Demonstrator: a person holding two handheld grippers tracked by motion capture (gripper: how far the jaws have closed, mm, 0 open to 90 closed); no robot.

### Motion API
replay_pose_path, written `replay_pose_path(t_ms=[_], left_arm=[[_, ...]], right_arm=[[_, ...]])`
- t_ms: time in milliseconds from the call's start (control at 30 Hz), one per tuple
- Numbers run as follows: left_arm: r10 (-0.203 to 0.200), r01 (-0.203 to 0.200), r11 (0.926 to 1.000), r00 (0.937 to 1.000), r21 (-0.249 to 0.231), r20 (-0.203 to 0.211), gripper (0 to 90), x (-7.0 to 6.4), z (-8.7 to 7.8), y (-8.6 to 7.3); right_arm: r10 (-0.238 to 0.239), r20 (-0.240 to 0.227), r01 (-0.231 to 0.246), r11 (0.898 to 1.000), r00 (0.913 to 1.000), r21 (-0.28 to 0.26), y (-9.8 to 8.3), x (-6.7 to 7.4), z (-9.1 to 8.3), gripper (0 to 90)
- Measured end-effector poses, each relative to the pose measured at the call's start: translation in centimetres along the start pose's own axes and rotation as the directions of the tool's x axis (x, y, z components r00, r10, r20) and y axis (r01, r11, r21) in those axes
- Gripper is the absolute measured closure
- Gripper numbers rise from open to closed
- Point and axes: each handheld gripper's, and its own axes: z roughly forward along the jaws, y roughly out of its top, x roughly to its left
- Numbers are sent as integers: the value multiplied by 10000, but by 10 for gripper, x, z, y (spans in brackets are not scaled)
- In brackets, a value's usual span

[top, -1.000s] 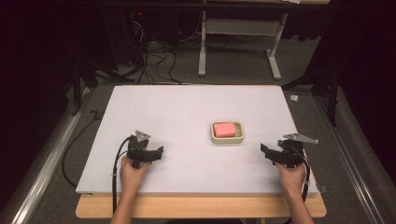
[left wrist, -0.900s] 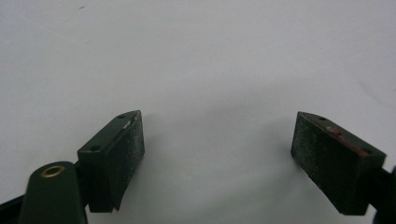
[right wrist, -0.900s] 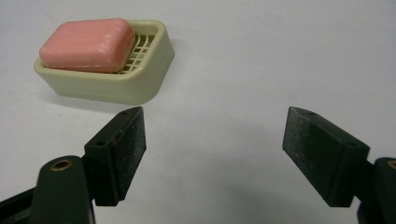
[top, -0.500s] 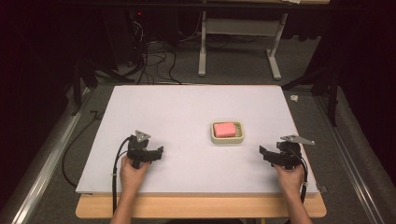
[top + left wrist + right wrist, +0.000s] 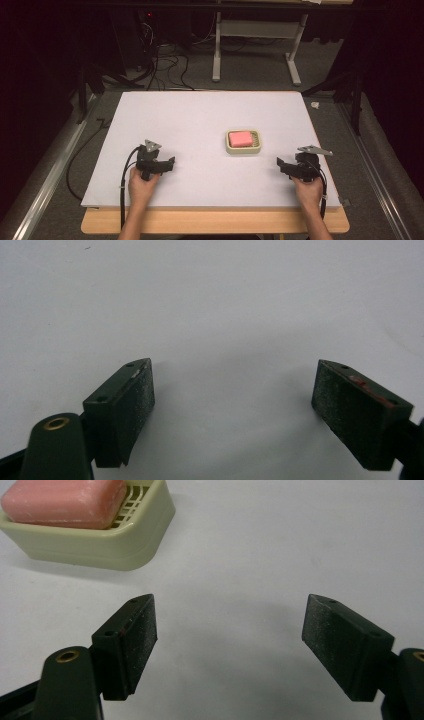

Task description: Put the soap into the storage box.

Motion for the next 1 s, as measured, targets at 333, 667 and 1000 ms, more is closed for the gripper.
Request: replay_pose_path(t_ms=[333,667,1000], left_arm=[[0,0,10000,10000,5,5,178,0,0,0],[0,0,10000,10000,2,1,178,0,0,0],[-3,3,10000,10000,-1,-2,177,0,0,0]], right_arm=[[-173,294,168,9997,9994,170,-1,3,7,225],[-292,445,278,9991,9986,324,-2,5,14,224],[-750,730,711,9959,9945,559,-5,8,20,218]])
